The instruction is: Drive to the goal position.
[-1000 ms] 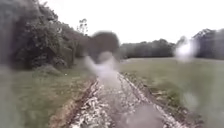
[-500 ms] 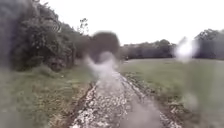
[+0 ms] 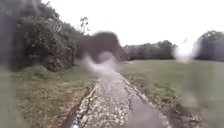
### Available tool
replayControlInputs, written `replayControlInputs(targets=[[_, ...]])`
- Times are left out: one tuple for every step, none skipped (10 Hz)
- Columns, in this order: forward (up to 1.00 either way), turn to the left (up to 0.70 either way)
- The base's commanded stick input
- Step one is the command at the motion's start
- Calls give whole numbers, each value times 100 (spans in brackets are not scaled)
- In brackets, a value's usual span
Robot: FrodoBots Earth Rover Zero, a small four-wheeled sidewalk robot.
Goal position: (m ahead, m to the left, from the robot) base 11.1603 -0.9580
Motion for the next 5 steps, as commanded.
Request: replayControlInputs(targets=[[85, 0], [85, 0], [85, 0], [85, 0], [85, 0]])
